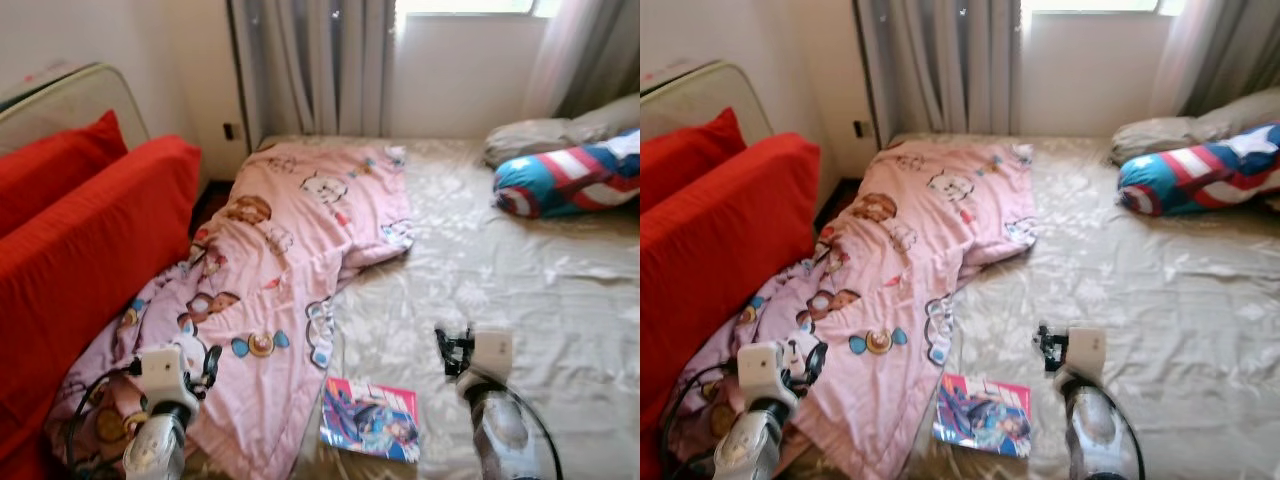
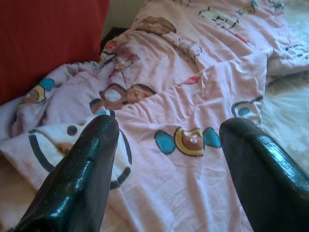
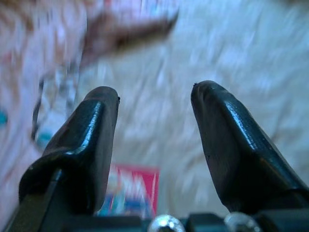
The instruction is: Clean up the room
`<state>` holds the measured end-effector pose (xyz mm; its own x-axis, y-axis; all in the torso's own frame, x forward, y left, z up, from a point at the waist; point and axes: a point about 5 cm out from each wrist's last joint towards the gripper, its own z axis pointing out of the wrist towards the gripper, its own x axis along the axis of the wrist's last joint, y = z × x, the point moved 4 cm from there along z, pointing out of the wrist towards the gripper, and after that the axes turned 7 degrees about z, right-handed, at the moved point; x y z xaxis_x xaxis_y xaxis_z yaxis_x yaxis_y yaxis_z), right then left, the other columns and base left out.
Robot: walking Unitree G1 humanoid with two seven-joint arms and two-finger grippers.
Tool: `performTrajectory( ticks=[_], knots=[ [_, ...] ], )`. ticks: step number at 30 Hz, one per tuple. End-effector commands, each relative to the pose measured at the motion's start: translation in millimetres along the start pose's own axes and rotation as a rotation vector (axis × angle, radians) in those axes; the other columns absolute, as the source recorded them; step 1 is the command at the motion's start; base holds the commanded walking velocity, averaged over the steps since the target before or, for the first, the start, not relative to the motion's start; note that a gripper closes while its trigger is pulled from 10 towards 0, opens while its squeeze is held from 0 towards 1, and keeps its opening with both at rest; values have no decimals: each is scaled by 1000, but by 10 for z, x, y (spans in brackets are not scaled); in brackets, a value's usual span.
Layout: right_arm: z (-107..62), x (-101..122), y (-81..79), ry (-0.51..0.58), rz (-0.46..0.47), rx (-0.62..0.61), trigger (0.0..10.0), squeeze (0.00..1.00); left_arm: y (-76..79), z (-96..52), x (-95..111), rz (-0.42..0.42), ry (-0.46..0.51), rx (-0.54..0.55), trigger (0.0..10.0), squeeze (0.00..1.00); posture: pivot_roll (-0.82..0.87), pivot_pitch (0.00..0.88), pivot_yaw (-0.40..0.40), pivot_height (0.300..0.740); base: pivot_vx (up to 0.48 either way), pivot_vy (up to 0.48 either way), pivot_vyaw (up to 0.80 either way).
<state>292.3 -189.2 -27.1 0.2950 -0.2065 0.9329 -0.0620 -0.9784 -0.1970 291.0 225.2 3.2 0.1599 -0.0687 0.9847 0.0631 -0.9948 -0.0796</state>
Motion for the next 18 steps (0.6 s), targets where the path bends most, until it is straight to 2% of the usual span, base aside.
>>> performTrajectory(
  ticks=[1, 8, 10, 13, 18],
  knots=[
    [45, 212, -25, 92, -23, 27, 10000, 0, 16, 17, 135, 5, 59, -9, 10000, 0, -58, 0, 25, 740, 0, 0, 0],
    [5, 236, 0, 125, -32, 6, 10000, 0, 39, 43, 179, -8, 66, -16, 10000, 0, -112, 0, 49, 740, 0, 0, 0],
    [-9, 250, 10, 142, -14, -8, 10000, 0, 94, 65, 204, -14, 66, -31, 10000, 0, -116, 0, 53, 740, 0, 0, 0],
    [-13, 203, 41, 107, -37, -32, 10000, 0, 116, 77, 239, -22, 72, -49, 10000, 0, -113, 0, 52, 740, 0, 0, 0],
    [-16, 174, 36, 95, -33, -30, 10000, 0, 134, 86, 251, -19, 77, -59, 10000, 0, -87, 0, 40, 705, 0, 0, 0]
  ],
)
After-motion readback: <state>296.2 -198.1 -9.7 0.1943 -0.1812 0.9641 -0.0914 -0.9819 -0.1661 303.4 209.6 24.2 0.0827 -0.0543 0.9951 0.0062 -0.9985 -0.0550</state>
